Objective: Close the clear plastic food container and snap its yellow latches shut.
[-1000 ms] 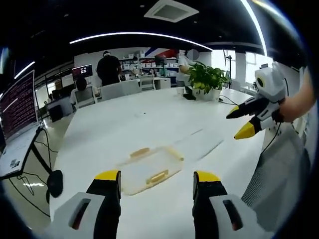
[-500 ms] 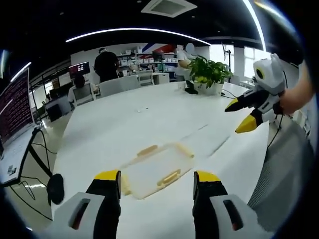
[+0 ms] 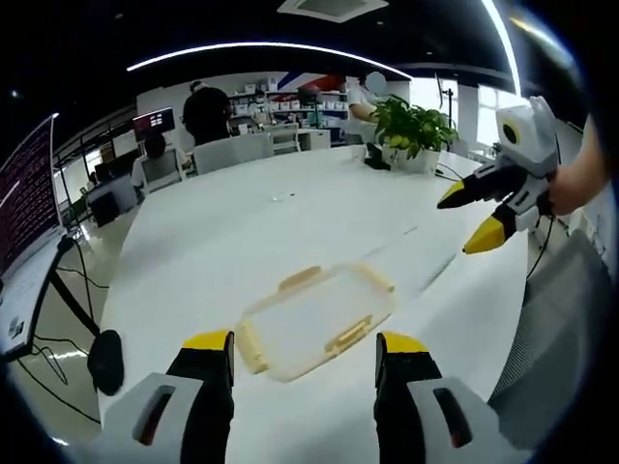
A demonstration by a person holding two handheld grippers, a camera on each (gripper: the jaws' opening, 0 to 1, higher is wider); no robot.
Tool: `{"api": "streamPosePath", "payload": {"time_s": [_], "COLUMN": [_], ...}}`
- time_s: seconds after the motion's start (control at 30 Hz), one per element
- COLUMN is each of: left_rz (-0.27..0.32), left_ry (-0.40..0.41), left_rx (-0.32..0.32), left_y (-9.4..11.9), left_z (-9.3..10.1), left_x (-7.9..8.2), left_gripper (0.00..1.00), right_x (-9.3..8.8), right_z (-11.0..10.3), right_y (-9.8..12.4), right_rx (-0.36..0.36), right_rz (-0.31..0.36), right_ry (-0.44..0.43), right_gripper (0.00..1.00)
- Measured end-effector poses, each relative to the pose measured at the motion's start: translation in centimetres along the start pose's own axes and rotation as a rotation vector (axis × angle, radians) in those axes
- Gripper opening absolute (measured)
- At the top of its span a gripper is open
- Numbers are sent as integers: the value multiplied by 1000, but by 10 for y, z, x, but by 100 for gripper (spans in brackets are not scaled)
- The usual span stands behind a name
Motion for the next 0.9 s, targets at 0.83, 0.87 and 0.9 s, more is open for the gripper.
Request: {"api": "streamPosePath", "payload": {"time_s": [0.83,0.87,0.9], "left_rz": [-117,-122,-127], "left_ry": [-95,-99,-100], "left_rx": [-156,-161,-167], "left_y": [-29,-31,-31], "left_z": [-25,-27,-27], "left_x": [-19,-20,-21], "left_gripper": [54,54,54], "right_x": [-3,-4,-4], "right_z": [3,3,4], "right_y": [-44,-45,-47], "right_rx": [106,110,114], "right_rz": [-42,-44,-47], "right_ry": [26,27,27], "right_gripper": [50,50,50]}}
Point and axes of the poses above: the point that each gripper's makers call its tool centre point, and the gripper's own axes: y roughly backward along the fingers, z roughly to its right, x roughly out of its top, the point moved 6 cm from there along y, roughly backward along the fingers, and after that the axes turned 12 degrees about z, right-handed, at the moved point
